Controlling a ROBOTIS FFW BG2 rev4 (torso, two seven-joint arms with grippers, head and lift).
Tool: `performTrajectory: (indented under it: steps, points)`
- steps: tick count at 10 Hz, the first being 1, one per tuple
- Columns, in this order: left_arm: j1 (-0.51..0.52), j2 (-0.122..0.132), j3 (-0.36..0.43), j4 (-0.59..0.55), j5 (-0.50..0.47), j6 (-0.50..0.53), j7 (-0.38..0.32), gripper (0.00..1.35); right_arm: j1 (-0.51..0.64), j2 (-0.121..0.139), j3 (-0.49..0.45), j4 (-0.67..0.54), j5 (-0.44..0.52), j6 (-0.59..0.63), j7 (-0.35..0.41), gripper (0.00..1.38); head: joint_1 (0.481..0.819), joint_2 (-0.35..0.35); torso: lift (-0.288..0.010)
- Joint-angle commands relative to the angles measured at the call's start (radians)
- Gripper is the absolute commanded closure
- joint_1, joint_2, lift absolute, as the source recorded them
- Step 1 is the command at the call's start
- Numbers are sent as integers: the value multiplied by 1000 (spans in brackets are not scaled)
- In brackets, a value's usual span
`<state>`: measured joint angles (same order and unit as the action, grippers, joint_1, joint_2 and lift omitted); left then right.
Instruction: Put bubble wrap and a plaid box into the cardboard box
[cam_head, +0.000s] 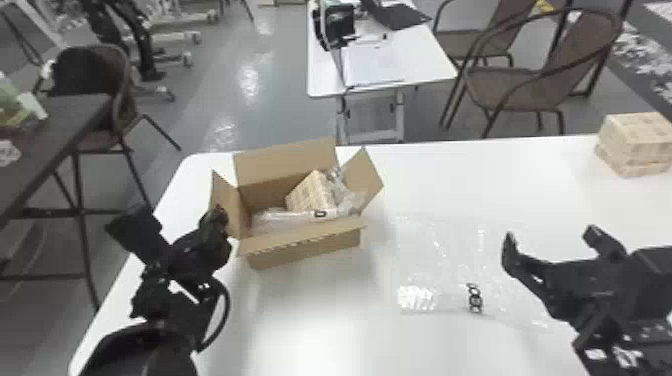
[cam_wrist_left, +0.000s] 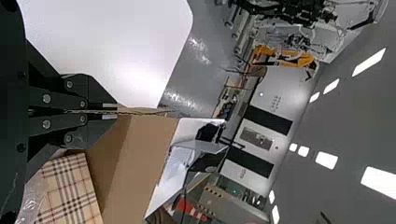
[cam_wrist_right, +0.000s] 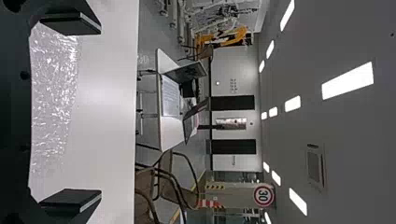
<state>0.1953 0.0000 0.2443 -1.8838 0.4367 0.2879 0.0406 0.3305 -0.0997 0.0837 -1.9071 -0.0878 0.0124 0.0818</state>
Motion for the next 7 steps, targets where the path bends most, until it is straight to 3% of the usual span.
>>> performTrajectory:
  steps: [1, 3, 5, 7]
  points:
    - [-10, -3, -7, 37, 14, -101, 39, 1222, -2, 0, 5, 0, 0, 8, 3, 68, 695, 178, -109]
    - [4, -3, -13, 45, 7, -211, 137, 1222, -7, 0, 7, 0, 2, 21, 16, 68, 695, 205, -109]
    - [50, -3, -59, 57, 11, -368, 308, 1222, -7, 0, 8, 0, 3, 23, 21, 68, 695, 248, -109]
    - [90, -3, -112, 78, 42, -483, 432, 1222, -7, 0, 8, -3, 6, 26, 22, 68, 695, 274, -109]
